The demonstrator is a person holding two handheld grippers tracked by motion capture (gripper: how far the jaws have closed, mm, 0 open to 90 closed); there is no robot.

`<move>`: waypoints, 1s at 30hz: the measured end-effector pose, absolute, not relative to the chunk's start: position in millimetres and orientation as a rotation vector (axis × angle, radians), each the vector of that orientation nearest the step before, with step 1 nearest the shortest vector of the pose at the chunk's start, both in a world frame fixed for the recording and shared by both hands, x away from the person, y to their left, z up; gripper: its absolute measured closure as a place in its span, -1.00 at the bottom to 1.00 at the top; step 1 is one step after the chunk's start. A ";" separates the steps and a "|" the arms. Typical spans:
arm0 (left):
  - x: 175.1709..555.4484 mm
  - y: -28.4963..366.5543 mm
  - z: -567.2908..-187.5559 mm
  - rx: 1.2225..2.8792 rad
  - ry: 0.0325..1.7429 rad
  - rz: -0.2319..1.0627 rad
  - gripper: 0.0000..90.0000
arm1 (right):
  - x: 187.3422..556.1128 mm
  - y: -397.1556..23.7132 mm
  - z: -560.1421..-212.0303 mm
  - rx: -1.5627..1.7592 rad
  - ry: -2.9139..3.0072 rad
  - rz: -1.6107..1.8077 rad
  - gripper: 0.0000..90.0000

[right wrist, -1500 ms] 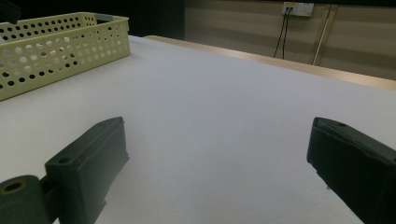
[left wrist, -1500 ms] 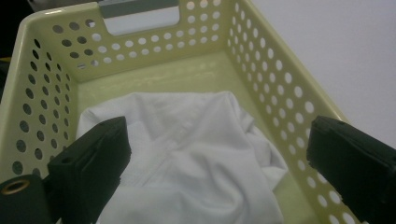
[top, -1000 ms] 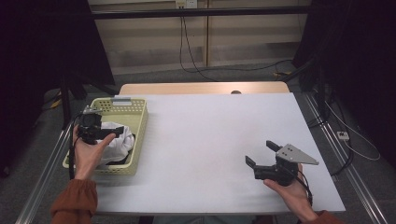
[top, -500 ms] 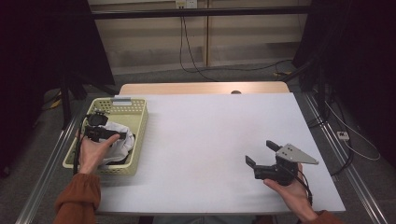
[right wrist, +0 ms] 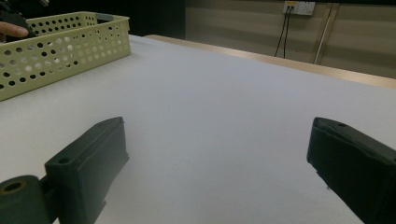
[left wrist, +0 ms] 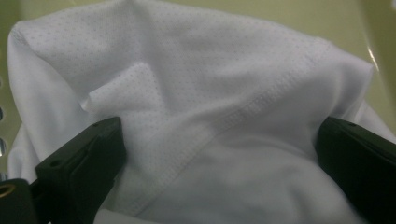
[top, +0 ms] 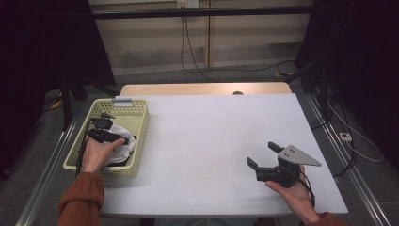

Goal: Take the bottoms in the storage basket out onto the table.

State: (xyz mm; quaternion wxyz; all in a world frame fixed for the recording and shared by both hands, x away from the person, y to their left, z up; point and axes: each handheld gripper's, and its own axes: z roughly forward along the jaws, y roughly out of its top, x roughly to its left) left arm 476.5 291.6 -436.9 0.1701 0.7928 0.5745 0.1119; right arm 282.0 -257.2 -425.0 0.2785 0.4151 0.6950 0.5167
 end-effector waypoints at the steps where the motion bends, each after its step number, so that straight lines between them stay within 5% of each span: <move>1: 476.8 290.8 -437.4 2.250 1.641 0.307 -0.98 | 282.0 -257.2 -424.8 1.115 1.863 1.388 -0.89; 7: 479.1 290.8 -437.5 2.251 1.635 0.261 -0.88 | 281.9 -256.9 -424.7 1.109 1.865 1.389 -0.89; 15: 478.6 285.8 -430.5 2.287 1.581 0.202 -0.42 | 282.1 -257.4 -424.8 1.109 1.866 1.389 -0.89; 19: 477.7 282.1 -428.0 2.304 1.538 0.182 -0.04 | 282.1 -256.6 -424.7 1.109 1.867 1.390 -0.89; 23: 479.5 280.4 -426.5 2.303 1.566 0.166 0.03 | 282.1 -256.7 -424.7 1.109 1.866 1.389 -0.89; 26: 478.9 277.6 -426.6 2.281 1.548 0.156 0.37 | 282.7 -256.6 -425.0 1.111 1.869 1.388 -0.89; 30: 477.7 275.5 -424.9 2.298 1.539 0.158 0.49 | 282.6 -256.9 -425.0 1.111 1.868 1.388 -0.89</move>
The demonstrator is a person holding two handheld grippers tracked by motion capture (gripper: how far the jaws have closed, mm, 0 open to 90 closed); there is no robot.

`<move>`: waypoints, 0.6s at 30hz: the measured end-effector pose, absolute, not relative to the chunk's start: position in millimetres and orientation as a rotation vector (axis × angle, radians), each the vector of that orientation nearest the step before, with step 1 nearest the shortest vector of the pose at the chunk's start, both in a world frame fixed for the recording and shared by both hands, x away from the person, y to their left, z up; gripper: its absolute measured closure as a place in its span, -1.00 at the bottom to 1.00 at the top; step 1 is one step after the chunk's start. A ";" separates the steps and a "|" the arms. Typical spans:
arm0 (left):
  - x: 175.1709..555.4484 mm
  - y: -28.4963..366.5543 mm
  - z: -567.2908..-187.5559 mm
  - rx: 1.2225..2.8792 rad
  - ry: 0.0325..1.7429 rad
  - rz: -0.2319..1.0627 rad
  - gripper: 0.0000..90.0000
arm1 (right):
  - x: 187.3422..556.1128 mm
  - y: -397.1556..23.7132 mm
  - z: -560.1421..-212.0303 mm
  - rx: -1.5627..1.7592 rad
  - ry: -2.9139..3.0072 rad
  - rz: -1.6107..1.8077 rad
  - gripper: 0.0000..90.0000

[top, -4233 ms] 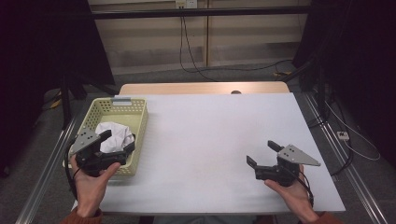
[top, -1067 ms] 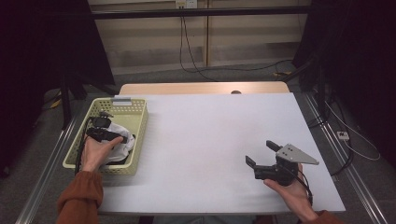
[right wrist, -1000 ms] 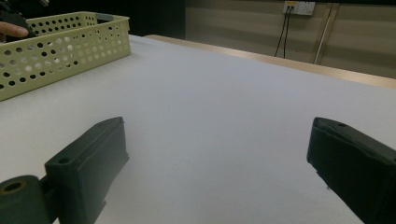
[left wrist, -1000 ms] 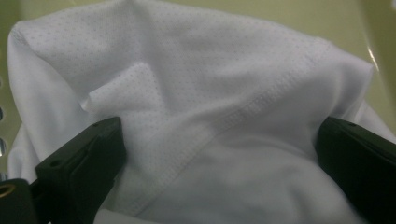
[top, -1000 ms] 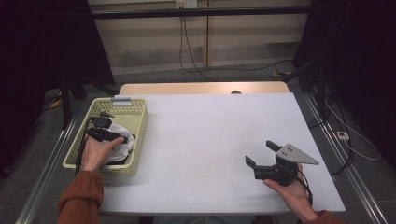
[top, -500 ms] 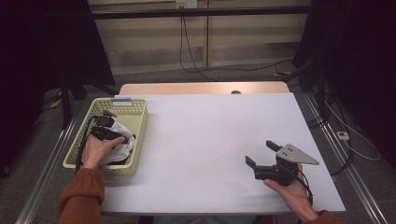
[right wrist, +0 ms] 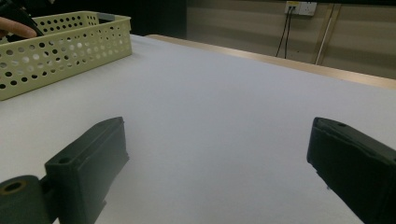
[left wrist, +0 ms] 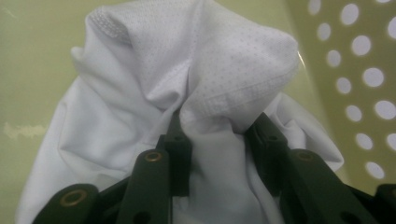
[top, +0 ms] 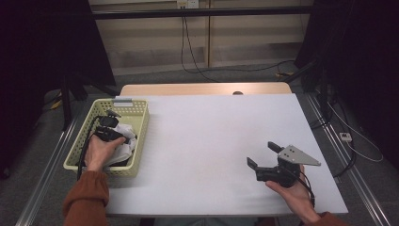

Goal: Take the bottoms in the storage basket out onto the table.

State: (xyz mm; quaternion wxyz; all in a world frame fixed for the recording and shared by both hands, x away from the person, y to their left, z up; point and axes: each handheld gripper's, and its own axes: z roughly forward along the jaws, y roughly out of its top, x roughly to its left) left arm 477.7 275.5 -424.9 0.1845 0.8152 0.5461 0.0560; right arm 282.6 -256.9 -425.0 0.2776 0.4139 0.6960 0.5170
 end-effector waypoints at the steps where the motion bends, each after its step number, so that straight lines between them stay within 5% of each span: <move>1: 477.7 275.6 -424.9 2.291 1.545 0.156 0.52 | 282.7 -257.1 -425.1 1.110 1.868 1.387 -0.89; 18: 468.7 283.2 -405.6 2.184 1.498 0.293 0.69 | 283.0 -257.0 -424.9 1.113 1.868 1.391 -0.89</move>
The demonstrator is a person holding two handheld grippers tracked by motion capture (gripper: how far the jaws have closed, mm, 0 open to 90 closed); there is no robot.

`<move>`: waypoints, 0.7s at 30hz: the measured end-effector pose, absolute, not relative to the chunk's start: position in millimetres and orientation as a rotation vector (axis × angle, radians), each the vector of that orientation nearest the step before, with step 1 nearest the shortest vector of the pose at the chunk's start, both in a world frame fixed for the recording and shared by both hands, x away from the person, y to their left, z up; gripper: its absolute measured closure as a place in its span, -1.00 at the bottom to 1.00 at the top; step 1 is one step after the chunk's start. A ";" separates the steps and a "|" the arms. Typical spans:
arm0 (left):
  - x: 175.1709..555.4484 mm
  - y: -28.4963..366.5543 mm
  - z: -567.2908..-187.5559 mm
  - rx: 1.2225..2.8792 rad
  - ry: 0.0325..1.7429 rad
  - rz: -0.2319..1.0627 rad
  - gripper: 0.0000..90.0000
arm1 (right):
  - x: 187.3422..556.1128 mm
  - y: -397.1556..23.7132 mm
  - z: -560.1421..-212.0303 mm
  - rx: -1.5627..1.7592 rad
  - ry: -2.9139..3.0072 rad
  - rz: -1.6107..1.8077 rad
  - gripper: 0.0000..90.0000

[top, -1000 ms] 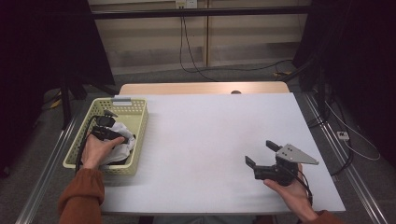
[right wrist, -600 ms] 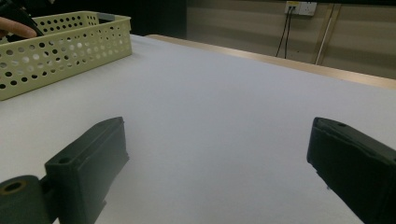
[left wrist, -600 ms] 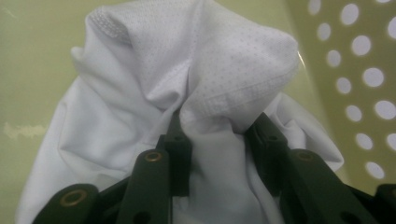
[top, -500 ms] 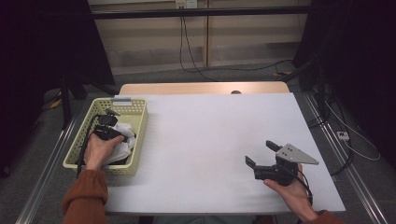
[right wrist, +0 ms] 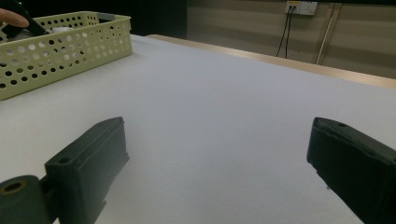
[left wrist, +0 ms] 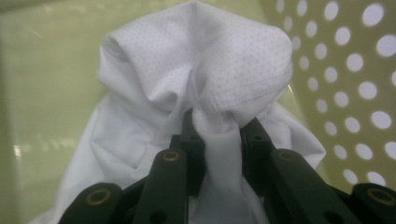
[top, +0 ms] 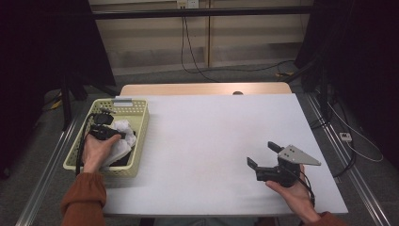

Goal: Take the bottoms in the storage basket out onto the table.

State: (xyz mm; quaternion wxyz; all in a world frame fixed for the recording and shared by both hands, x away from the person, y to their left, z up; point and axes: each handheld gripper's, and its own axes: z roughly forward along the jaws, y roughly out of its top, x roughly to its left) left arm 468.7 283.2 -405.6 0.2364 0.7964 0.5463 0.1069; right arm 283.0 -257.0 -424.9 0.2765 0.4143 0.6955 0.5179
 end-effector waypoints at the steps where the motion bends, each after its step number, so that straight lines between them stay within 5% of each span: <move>1: 468.1 284.2 -404.1 2.176 1.486 0.295 0.68 | 283.0 -257.0 -424.9 1.114 1.868 1.391 -0.89; 21: 449.9 299.1 -376.8 1.982 1.334 0.484 0.68 | 283.8 -257.2 -424.9 1.115 1.867 1.393 -0.89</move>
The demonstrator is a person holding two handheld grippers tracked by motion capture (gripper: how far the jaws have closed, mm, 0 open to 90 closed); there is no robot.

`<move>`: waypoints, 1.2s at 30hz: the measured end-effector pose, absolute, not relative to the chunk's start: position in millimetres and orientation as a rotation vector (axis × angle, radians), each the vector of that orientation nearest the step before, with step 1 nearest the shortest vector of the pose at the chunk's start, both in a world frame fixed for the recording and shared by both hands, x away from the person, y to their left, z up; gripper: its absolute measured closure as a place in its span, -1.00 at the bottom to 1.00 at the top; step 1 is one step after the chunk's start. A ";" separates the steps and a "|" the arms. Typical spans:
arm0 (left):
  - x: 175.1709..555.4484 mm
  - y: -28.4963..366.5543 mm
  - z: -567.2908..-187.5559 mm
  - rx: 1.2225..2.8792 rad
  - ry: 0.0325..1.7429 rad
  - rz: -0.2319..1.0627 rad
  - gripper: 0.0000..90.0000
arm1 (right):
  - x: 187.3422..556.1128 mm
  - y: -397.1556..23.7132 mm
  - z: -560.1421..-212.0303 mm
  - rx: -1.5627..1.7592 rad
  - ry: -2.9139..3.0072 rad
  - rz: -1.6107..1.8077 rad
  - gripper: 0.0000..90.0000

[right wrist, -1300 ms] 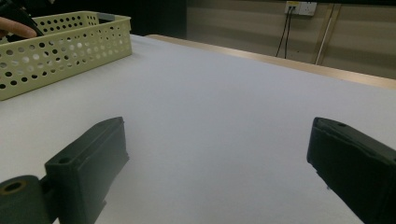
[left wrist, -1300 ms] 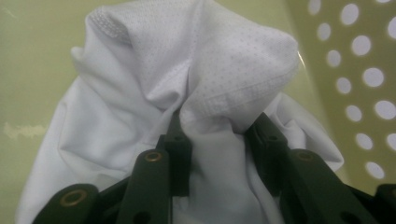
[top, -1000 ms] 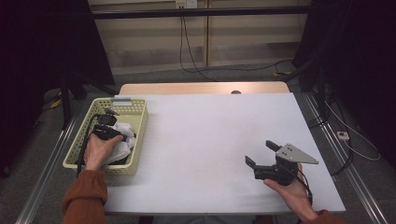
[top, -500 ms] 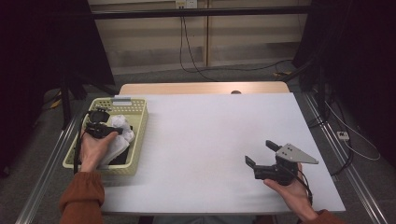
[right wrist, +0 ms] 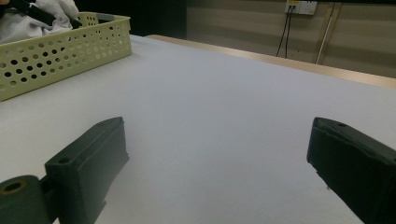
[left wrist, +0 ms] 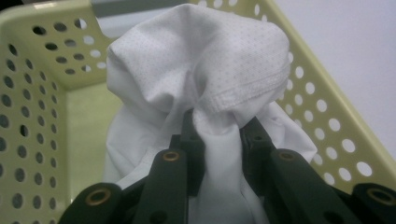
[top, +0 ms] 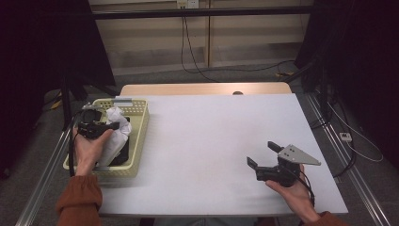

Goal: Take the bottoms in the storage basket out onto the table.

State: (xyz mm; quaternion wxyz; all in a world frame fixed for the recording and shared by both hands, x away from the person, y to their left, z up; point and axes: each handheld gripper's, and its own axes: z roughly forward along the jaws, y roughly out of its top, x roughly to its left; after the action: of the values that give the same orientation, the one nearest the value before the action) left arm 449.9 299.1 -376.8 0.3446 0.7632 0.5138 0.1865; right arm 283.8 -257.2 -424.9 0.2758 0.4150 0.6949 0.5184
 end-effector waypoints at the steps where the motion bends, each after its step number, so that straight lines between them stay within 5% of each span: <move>1: 448.6 299.7 -375.3 1.974 1.331 0.493 0.68 | 283.8 -257.4 -424.9 1.114 1.867 1.393 -0.89; 36: 424.1 311.7 -346.8 1.711 1.171 0.722 0.68 | 283.8 -257.7 -424.8 1.114 1.864 1.396 -0.89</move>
State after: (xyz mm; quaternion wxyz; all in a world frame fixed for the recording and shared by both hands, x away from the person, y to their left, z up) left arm 424.1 311.7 -346.8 0.4554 0.6937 0.4749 0.2929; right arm 283.8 -257.7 -424.8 0.2765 0.4146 0.6939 0.5197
